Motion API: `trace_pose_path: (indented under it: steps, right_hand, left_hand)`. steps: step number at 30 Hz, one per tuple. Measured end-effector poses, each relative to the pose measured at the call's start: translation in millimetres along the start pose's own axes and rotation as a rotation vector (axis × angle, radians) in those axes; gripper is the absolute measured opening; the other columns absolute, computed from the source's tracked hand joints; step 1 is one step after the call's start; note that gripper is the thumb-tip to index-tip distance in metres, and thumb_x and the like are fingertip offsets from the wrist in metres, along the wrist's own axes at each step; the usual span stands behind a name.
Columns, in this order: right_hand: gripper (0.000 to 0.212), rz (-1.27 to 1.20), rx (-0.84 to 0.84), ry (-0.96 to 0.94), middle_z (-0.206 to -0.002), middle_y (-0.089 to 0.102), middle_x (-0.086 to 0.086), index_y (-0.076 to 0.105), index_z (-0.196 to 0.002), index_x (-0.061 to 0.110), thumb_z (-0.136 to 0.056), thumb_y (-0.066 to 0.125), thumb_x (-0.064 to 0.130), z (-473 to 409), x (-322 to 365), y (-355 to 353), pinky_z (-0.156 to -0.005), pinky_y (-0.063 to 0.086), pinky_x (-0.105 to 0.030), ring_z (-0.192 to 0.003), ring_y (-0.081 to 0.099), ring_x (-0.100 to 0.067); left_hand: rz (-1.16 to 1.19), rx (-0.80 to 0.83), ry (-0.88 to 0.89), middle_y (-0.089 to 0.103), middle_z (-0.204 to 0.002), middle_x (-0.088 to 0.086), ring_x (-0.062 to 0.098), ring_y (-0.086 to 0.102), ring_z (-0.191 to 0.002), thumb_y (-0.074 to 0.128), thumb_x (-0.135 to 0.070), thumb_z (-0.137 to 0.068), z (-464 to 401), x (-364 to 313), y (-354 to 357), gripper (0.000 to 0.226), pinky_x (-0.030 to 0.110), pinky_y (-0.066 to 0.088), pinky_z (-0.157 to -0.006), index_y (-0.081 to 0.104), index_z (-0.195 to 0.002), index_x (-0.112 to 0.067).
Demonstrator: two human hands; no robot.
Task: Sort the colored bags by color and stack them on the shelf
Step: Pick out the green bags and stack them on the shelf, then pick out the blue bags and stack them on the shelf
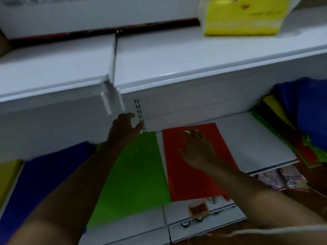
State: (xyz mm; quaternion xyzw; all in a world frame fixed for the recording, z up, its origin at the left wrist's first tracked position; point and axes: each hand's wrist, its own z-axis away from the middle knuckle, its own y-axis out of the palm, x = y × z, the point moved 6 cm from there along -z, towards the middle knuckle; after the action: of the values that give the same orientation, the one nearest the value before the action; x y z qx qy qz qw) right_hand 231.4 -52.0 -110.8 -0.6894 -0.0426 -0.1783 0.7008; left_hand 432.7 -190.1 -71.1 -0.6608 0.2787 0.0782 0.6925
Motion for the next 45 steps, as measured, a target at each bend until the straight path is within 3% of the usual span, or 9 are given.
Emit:
trace_pose_path:
  steps: [9, 13, 16, 21, 25, 32, 36, 41, 45]
  right_hand:
    - [0.066, -0.031, -0.167, 0.131, -0.16, 0.013, -0.008, 0.02, -0.153, 0.015, -0.098, 0.046, 0.041, 79.5, -171.8, -116.8, -0.114, 0.027, -0.041, -0.143, 0.021, -0.029]
    - [0.064, -0.009, -0.231, 0.239, -0.157, 0.021, -0.01, 0.025, -0.15, 0.015, -0.096, 0.049, 0.039, 131.6, -263.7, -159.4, -0.107, 0.036, -0.042, -0.136, 0.028, -0.033]
    - [0.064, -0.011, -0.297, 0.321, -0.154, 0.027, -0.012, 0.031, -0.147, 0.012, -0.094, 0.054, 0.039, 165.7, -319.4, -181.8, -0.105, 0.038, -0.045, -0.135, 0.03, -0.035]
    - [0.065, -0.063, -0.265, 0.417, -0.156, 0.023, -0.007, 0.028, -0.148, 0.017, -0.095, 0.054, 0.044, 186.9, -384.7, -191.7, -0.107, 0.035, -0.046, -0.14, 0.026, -0.031]
    - [0.064, -0.078, -0.242, 0.46, -0.157, 0.019, -0.007, 0.027, -0.148, 0.017, -0.096, 0.053, 0.043, 187.2, -426.1, -191.8, -0.107, 0.034, -0.047, -0.14, 0.024, -0.032]
    - [0.066, -0.08, -0.137, 0.525, -0.161, 0.011, -0.008, 0.02, -0.152, 0.017, -0.099, 0.048, 0.043, 146.1, -494.2, -187.4, -0.116, 0.027, -0.047, -0.147, 0.012, -0.032]
    - [0.066, -0.094, -0.106, 0.571, -0.159, 0.015, -0.013, 0.022, -0.151, 0.015, -0.098, 0.048, 0.045, 119.2, -533.9, -175.7, -0.116, 0.026, -0.046, -0.146, 0.013, -0.033]
    - [0.077, -0.153, -0.033, 0.682, -0.16, 0.008, -0.018, 0.012, -0.154, 0.018, -0.095, 0.043, 0.058, 95.3, -573.3, -155.1, -0.118, 0.016, -0.049, -0.147, 0.007, -0.038]
    - [0.072, -0.093, -0.069, 0.678, -0.153, 0.027, -0.013, 0.022, -0.149, 0.017, -0.094, 0.045, 0.057, 85.7, -578.2, -155.0, -0.114, 0.025, -0.046, -0.14, 0.022, -0.038]
  left_hand:
    - [0.045, 0.016, 0.291, 0.042, -0.146, 0.009, 0.026, 0.041, -0.133, 0.053, -0.052, -0.091, 26.7, -253.5, 46.6, 0.06, 0.033, 0.034, -0.106, 0.045, -0.139, -0.016]
    - [0.07, 0.06, 0.364, 0.042, -0.146, 0.009, 0.027, 0.044, -0.13, 0.053, -0.053, -0.091, 52.9, -356.1, 87.1, 0.061, 0.032, 0.036, -0.104, 0.044, -0.14, -0.017]
    - [0.066, 0.114, 0.415, 0.043, -0.146, 0.01, 0.026, 0.044, -0.13, 0.054, -0.051, -0.091, 71.1, -417.1, 123.8, 0.062, 0.029, 0.034, -0.103, 0.042, -0.141, -0.015]
    - [0.065, 0.201, 0.448, 0.044, -0.145, 0.008, 0.025, 0.045, -0.129, 0.052, -0.043, -0.095, 82.4, -490.2, 170.4, 0.059, 0.026, 0.035, -0.096, 0.04, -0.142, -0.01]
    - [0.059, 0.235, 0.496, 0.049, -0.142, 0.008, 0.025, 0.051, -0.123, 0.052, -0.052, -0.092, 66.3, -532.2, 200.8, 0.064, 0.037, 0.042, -0.103, 0.043, -0.141, -0.013]
    - [0.063, 0.271, 0.507, 0.036, -0.151, 0.009, 0.027, 0.04, -0.135, 0.053, -0.047, -0.094, 10.0, -584.7, 265.9, 0.067, 0.041, 0.036, -0.111, 0.034, -0.147, -0.012]
    - [0.049, 0.318, 0.432, 0.034, -0.152, 0.011, 0.03, 0.038, -0.135, 0.054, -0.046, -0.093, -31.7, -584.1, 307.7, 0.068, 0.044, 0.036, -0.11, 0.033, -0.147, -0.011]
    - [0.036, 0.402, 0.298, 0.031, -0.152, 0.014, 0.034, 0.038, -0.134, 0.054, -0.044, -0.094, -62.7, -562.7, 351.4, 0.07, 0.044, 0.038, -0.108, 0.028, -0.148, -0.008]
    - [0.087, 0.379, 0.228, 0.035, -0.149, 0.015, 0.034, 0.043, -0.13, 0.058, -0.039, -0.093, -75.9, -555.2, 364.7, 0.068, 0.043, 0.042, -0.103, 0.03, -0.147, -0.008]
